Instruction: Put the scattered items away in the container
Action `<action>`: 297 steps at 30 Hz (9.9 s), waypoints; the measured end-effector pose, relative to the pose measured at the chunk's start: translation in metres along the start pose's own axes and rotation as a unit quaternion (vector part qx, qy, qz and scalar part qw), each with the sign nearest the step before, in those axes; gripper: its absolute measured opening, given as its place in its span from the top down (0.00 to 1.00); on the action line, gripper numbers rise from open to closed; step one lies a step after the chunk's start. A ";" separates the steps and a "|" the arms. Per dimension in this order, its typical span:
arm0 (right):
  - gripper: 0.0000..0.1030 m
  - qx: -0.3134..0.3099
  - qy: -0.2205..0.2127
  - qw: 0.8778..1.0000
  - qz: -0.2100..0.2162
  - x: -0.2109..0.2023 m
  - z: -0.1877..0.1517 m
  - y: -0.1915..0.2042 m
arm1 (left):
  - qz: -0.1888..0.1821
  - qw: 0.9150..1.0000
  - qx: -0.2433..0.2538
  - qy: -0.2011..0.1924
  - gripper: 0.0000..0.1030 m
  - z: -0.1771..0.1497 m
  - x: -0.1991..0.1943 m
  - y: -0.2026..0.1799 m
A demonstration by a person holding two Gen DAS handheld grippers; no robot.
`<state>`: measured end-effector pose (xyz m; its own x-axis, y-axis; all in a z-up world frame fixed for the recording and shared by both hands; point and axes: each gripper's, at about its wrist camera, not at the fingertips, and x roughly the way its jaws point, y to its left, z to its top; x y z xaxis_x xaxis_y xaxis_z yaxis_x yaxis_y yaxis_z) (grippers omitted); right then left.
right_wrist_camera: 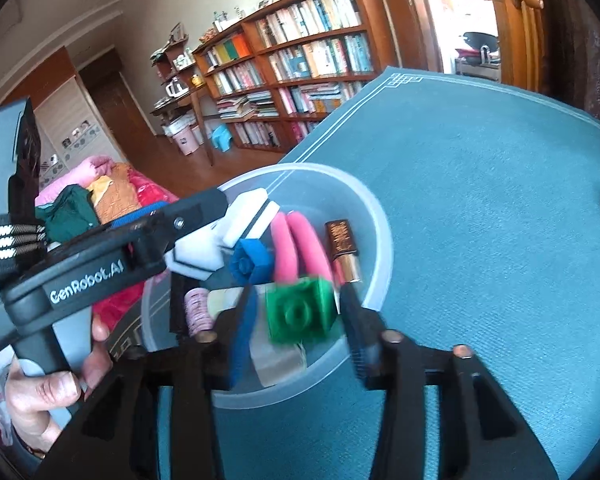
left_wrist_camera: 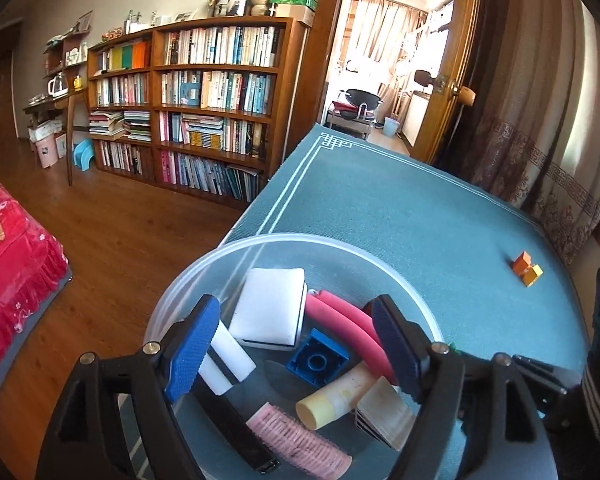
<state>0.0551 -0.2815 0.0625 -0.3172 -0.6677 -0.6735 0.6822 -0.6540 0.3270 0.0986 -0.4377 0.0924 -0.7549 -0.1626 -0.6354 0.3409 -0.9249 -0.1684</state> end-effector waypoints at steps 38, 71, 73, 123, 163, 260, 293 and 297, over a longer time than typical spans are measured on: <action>0.48 0.103 -0.035 0.989 -0.100 -0.067 -0.034 -0.111 | -0.006 0.993 0.115 0.001 0.01 -0.011 0.008 -0.113; 0.48 0.176 -0.077 0.951 -0.242 -0.090 0.008 -0.291 | -0.049 0.979 0.195 0.044 0.01 -0.011 0.062 -0.223; 0.48 0.172 -0.077 0.953 -0.239 -0.087 0.013 -0.296 | -0.049 0.978 0.199 0.045 0.01 -0.010 0.066 -0.227; 0.61 0.178 -0.090 0.952 -0.231 -0.124 -0.023 -0.319 | -0.143 0.952 0.257 0.086 0.37 0.013 0.180 -0.358; 0.63 0.168 -0.075 0.948 -0.262 -0.122 -0.033 -0.302 | -0.051 0.978 0.202 -0.008 0.75 0.007 0.050 -0.243; 0.64 -0.027 -0.025 0.998 -0.046 0.022 0.050 -0.008 | -0.009 0.999 0.034 0.006 0.24 -0.022 -0.011 0.014; 0.31 -0.029 -0.029 0.995 -0.091 -0.023 -0.006 -0.007 | 0.182 0.979 0.070 -0.050 0.00 -0.045 -0.051 -0.003; 0.22 -0.013 -0.055 0.992 -0.110 -0.042 -0.021 -0.001 | 0.205 0.972 0.097 -0.069 0.00 -0.054 -0.064 -0.015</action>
<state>0.0817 -0.2452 0.0764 -0.5291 -0.5452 -0.6502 0.6046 -0.7799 0.1620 0.1724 -0.3951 0.0953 -0.6506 -0.5626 -0.5101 0.5261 -0.8183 0.2314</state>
